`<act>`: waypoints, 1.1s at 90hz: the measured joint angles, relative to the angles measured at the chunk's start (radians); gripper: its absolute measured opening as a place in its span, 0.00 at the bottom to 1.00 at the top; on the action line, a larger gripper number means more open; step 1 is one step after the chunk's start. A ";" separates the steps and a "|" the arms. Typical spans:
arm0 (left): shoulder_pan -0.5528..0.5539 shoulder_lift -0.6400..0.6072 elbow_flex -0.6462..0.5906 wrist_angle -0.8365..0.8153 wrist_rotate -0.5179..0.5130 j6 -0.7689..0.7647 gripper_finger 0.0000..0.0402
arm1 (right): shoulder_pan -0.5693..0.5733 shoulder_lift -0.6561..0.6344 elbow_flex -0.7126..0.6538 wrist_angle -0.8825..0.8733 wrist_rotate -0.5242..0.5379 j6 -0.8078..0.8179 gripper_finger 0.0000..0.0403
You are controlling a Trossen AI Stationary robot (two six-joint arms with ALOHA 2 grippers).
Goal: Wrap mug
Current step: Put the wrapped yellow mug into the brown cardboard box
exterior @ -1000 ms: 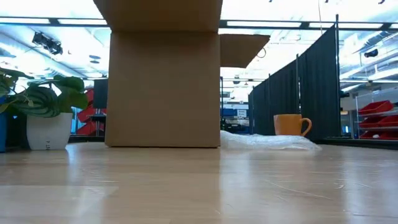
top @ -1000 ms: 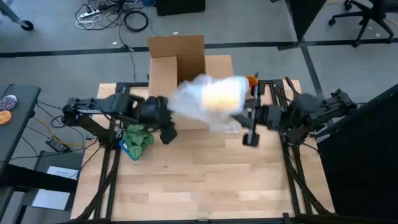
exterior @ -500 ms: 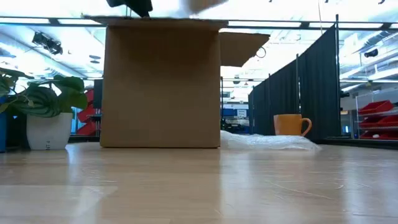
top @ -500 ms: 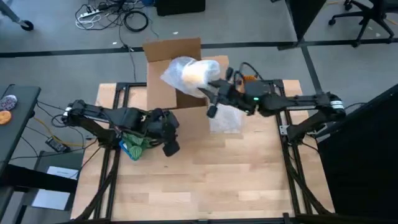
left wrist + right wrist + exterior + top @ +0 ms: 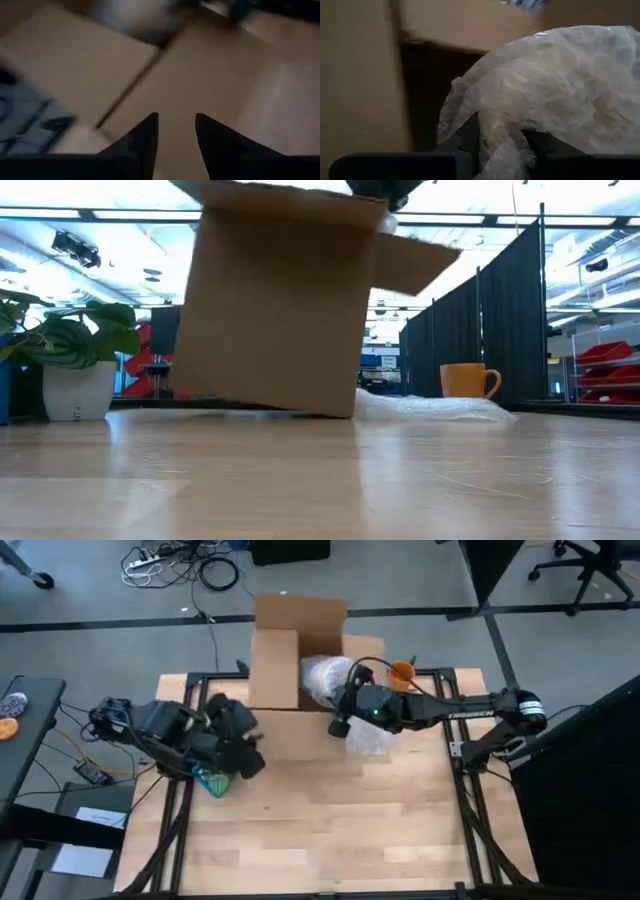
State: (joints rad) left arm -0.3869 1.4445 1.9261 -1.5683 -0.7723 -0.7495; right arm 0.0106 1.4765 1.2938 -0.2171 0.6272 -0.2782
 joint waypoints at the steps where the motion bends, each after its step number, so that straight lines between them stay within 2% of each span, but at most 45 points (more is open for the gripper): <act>1: 0.000 0.000 0.002 -0.004 -0.008 -0.003 0.29 | 0.006 -0.003 0.000 -0.007 0.000 0.004 0.15; 9: 0.015 0.000 0.004 -0.004 -0.050 -0.009 0.29 | 0.047 -0.038 -0.002 -0.065 -0.003 0.047 0.15; 20: 0.037 0.003 -0.001 -0.002 -0.054 0.013 0.29 | 0.093 -0.088 -0.001 -0.122 0.001 0.105 0.15; 30: 0.073 0.004 -0.014 -0.003 -0.064 0.017 0.29 | 0.113 -0.120 -0.001 -0.178 -0.038 0.161 0.15; 39: 0.108 0.005 -0.027 -0.002 -0.083 0.034 0.29 | 0.108 -0.135 0.000 -0.220 -0.103 0.207 0.15; 47: 0.139 0.005 -0.047 -0.001 -0.103 0.041 0.29 | 0.077 -0.129 0.000 -0.252 -0.201 0.215 0.15; 56: 0.172 0.005 -0.084 -0.002 -0.125 0.042 0.29 | 0.020 -0.094 0.001 -0.244 -0.352 0.186 0.15; 80: 0.205 0.005 -0.236 -0.001 -0.133 0.042 0.29 | -0.100 0.004 0.006 -0.220 -0.606 0.241 0.15; 99: 0.211 0.005 -0.368 0.004 -0.128 0.032 0.29 | -0.086 -0.006 0.017 -0.250 -0.642 0.299 0.15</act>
State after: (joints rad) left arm -0.1761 1.4498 1.5577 -1.5643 -0.9005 -0.7173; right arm -0.0752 1.4710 1.3105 -0.4668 -0.0149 0.0207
